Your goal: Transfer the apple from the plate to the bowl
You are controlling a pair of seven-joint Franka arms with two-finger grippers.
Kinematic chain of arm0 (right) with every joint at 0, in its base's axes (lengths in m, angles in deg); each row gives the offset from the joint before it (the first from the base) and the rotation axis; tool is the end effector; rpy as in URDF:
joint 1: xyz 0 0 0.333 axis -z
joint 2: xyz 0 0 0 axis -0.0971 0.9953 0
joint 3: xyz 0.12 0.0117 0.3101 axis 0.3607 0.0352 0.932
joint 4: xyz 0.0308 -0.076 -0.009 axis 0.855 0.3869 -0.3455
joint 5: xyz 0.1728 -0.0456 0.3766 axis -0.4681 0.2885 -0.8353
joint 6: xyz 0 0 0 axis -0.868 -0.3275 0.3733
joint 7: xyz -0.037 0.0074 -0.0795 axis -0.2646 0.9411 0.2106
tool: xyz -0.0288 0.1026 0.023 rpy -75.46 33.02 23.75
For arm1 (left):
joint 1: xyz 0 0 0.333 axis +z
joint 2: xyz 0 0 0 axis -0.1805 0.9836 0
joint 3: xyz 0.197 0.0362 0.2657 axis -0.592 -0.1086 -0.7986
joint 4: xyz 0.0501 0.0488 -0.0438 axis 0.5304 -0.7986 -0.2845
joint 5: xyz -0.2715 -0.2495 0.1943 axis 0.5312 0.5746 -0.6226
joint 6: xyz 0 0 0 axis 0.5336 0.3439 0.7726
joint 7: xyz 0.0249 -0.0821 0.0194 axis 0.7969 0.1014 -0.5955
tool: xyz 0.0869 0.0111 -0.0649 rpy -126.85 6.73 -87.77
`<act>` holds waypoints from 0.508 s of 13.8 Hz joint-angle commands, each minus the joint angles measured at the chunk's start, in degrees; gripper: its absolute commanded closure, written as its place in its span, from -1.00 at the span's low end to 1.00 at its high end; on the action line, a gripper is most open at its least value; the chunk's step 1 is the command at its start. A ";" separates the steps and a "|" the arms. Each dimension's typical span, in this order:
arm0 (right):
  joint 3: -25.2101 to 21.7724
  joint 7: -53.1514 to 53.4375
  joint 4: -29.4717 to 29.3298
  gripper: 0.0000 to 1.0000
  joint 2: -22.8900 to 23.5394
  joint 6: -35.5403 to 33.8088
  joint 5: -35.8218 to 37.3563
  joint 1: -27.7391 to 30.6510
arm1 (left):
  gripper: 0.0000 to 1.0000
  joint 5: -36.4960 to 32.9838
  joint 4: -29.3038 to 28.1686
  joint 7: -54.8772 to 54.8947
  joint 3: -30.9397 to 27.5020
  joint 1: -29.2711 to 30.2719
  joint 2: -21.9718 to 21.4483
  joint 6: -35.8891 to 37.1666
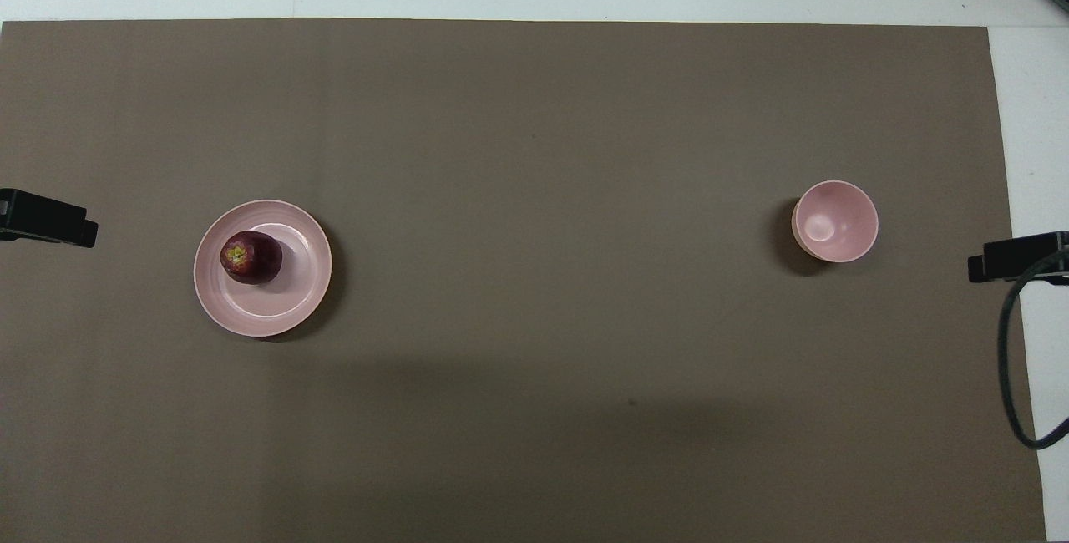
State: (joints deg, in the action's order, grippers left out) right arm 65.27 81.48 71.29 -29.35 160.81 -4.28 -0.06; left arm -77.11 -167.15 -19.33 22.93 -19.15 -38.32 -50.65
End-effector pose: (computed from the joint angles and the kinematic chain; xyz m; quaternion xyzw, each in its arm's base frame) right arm 0.5195 -0.0184 0.6918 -0.9992 0.0376 0.0017 0.0126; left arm 0.5556 -0.0343 0.6910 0.9972 -0.0742 -0.0049 0.0071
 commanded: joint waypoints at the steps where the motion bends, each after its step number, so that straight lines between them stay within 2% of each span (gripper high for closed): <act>1: -0.06 0.34 -0.30 -1.00 -0.16 -0.52 -0.60 0.10 | -1.00 0.82 0.13 1.02 -1.30 -0.48 -0.87 0.00; 7: -0.14 0.34 -0.30 -1.00 -0.16 -0.52 -0.60 0.10 | -1.00 0.73 0.04 0.32 -0.87 -0.74 -0.97 0.26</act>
State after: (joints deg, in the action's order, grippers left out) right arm 65.27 81.48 71.29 -29.35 160.81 -4.28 -0.06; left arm -77.03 -167.14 -19.14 22.58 -19.14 -38.74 -50.69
